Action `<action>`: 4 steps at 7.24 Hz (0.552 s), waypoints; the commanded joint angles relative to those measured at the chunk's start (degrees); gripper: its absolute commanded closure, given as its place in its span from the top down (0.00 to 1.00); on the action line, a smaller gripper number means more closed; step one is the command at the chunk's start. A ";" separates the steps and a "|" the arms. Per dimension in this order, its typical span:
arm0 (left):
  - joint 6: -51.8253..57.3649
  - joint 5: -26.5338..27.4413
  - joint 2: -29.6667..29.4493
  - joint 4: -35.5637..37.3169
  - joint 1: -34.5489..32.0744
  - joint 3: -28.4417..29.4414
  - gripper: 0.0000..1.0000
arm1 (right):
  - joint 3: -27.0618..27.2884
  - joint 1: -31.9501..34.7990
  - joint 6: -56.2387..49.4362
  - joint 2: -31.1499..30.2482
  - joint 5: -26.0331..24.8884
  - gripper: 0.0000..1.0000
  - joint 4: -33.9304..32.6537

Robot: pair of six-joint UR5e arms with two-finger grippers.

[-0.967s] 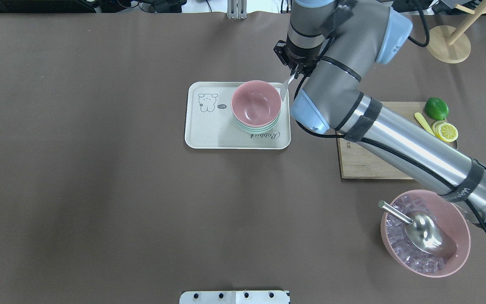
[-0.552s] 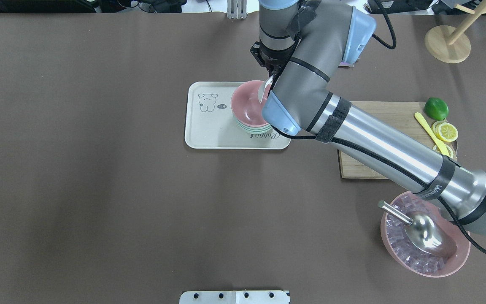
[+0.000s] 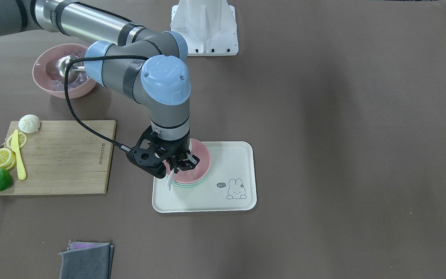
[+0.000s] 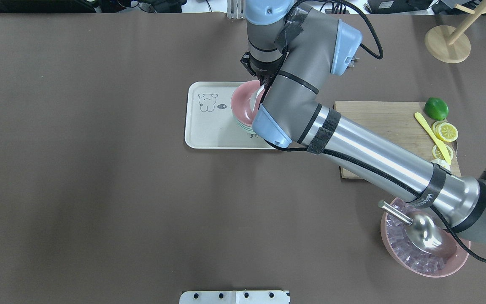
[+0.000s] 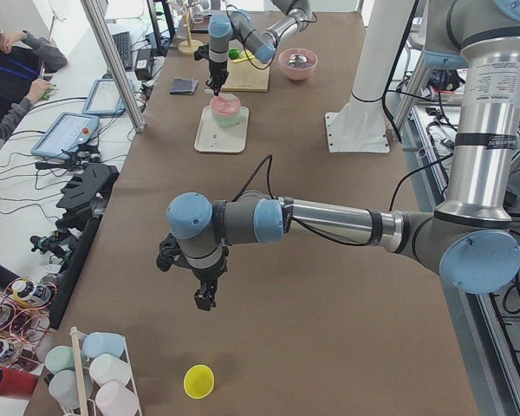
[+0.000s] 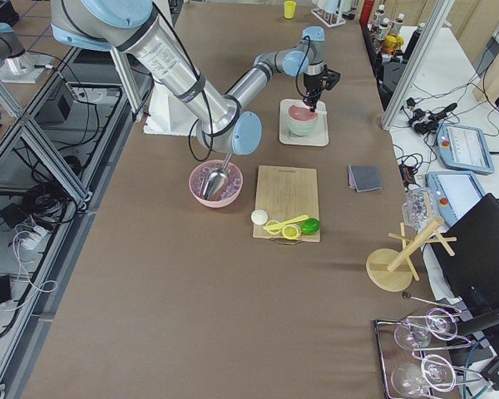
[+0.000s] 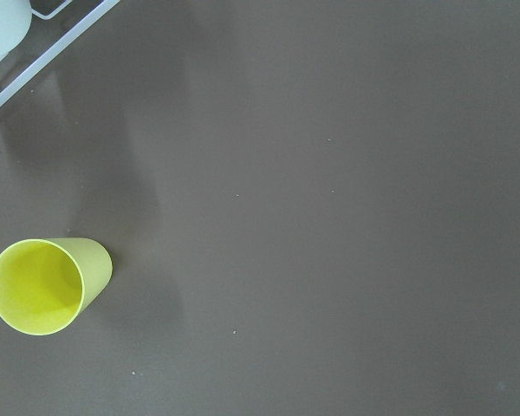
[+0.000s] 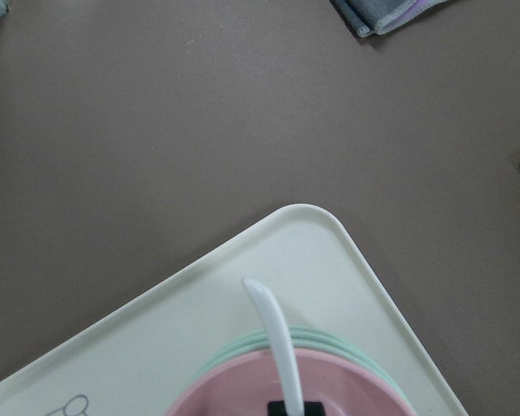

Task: Stack pink bowl on green and place spoon
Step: 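Lower the spoon into the pink bowl and open the right gripper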

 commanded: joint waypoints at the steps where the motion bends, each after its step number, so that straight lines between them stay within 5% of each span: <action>1: -0.11 0.00 -0.09 -0.01 0.00 -0.01 0.99 | 0.16 -0.54 -0.68 -0.05 -0.04 0.00 0.19; 2: -0.11 0.00 -0.09 -0.01 0.00 0.08 0.99 | 0.16 -0.71 -0.77 -0.48 -0.56 0.15 2.98; 4: -0.11 0.00 -0.09 -0.01 0.00 0.08 0.99 | 0.07 -2.37 -0.94 -2.16 -4.84 0.94 6.70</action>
